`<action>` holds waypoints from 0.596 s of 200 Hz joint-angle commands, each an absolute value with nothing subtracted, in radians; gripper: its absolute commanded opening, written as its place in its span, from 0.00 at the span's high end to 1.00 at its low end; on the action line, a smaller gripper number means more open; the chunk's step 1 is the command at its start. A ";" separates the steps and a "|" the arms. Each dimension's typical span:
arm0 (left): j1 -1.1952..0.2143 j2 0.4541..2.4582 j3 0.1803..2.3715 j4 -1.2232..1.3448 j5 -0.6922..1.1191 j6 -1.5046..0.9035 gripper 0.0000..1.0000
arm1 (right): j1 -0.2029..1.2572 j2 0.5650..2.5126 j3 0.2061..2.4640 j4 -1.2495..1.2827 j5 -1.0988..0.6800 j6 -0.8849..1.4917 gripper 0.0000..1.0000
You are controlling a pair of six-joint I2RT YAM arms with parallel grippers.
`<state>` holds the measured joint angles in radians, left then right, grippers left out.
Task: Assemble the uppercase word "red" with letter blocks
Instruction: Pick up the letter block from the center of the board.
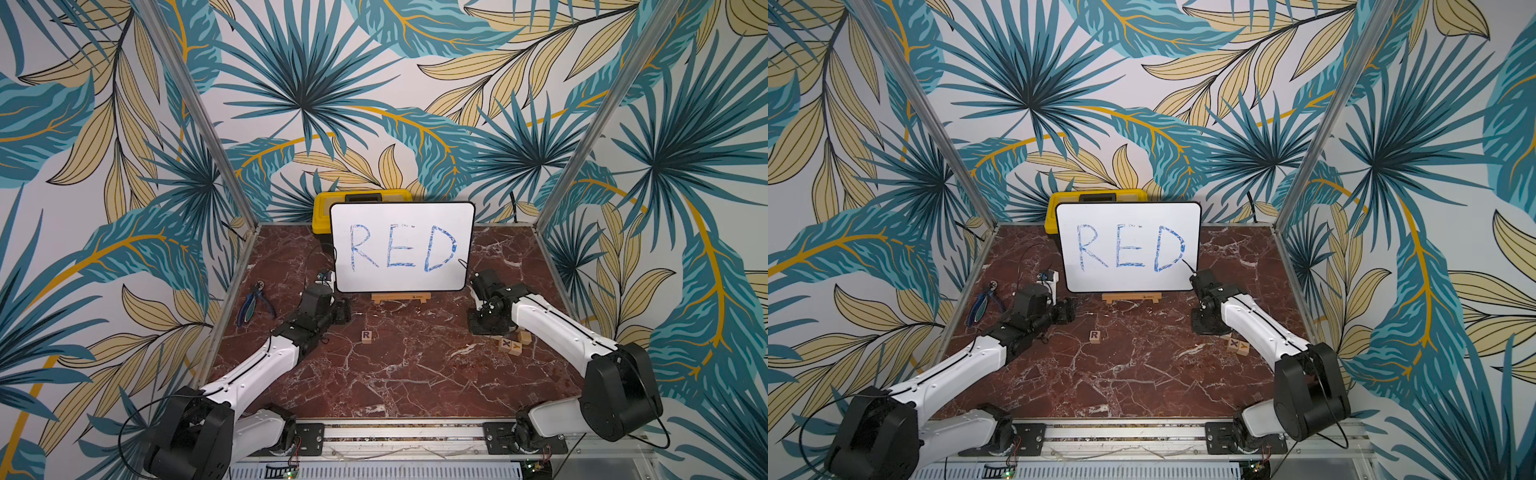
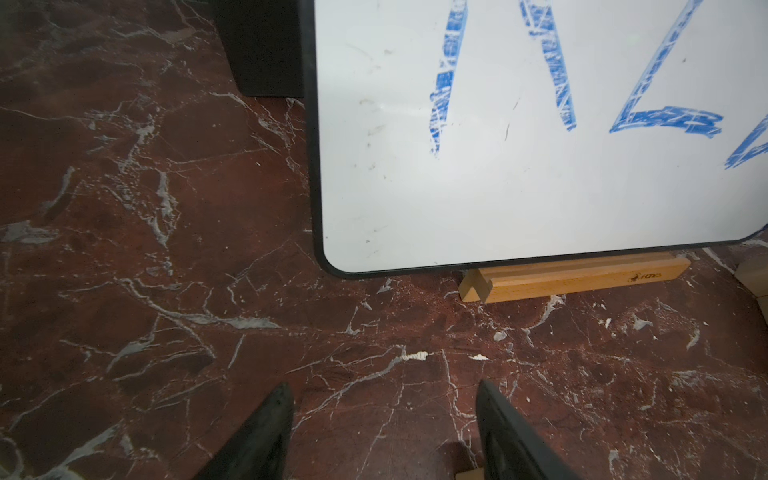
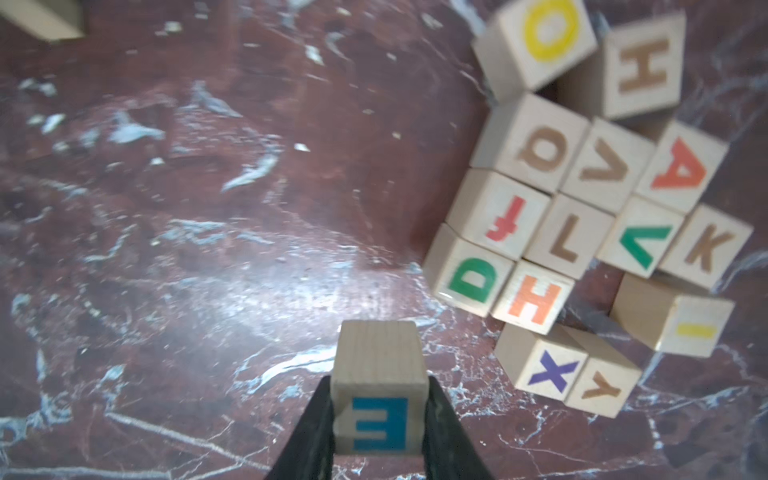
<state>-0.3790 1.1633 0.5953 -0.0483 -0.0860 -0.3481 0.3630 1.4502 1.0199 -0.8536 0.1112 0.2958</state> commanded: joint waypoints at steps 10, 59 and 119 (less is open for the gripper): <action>-0.360 1.113 0.580 -0.034 -0.100 -0.369 0.30 | 0.457 1.503 1.122 -0.951 0.126 0.148 0.81; -0.315 1.053 0.526 -0.033 -0.096 -0.403 0.30 | 0.532 1.525 1.229 -0.940 0.025 -0.084 0.81; -0.239 1.032 0.498 -0.033 -0.029 -0.433 0.30 | 0.642 1.588 1.296 -0.904 -0.075 -0.379 0.81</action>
<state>-0.2531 1.0527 0.5316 -0.0418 -0.0635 -0.4168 0.6056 1.5333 1.2446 -0.8959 -0.0143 -0.2138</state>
